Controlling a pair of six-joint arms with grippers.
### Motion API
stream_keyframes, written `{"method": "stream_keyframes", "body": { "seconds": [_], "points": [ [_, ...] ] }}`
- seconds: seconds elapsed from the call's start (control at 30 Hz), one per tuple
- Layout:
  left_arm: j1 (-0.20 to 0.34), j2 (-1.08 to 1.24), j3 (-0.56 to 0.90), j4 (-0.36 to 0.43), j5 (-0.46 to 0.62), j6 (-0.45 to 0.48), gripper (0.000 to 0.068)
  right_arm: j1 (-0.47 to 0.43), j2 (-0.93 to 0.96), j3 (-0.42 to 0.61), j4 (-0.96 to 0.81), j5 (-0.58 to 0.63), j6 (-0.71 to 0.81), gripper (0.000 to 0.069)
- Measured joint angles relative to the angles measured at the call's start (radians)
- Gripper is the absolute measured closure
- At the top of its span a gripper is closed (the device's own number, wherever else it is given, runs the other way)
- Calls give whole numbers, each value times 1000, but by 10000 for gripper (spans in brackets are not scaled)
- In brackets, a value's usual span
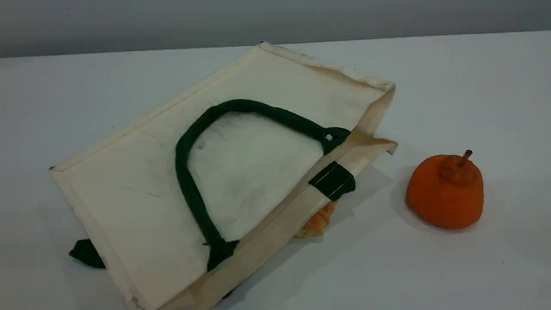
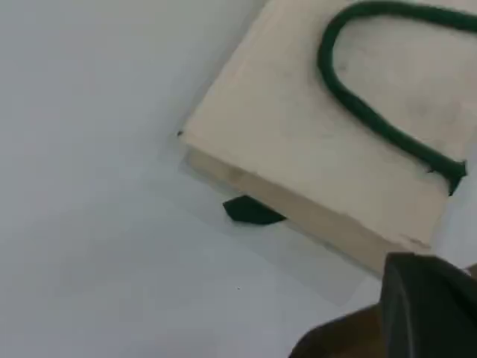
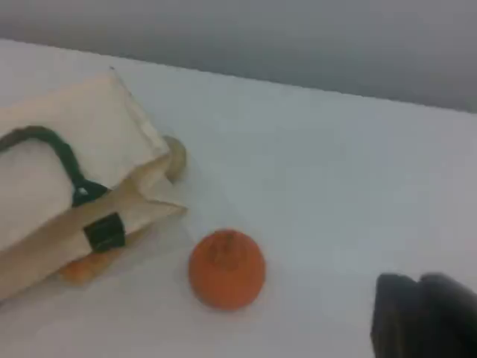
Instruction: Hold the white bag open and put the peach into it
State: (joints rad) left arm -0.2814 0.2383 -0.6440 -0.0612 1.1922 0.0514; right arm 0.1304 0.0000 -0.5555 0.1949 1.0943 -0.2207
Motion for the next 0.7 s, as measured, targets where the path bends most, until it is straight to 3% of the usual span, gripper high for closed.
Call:
{"method": "stream_keyframes", "body": {
  "seconds": [0.27, 0.7],
  "points": [
    [0, 0, 96, 6, -63, 0, 672, 0, 0, 40, -22, -8, 1, 669],
    [0, 0, 113, 10, -91, 0, 672, 0, 0, 47, -21, -18, 12, 658]
  ]
}}
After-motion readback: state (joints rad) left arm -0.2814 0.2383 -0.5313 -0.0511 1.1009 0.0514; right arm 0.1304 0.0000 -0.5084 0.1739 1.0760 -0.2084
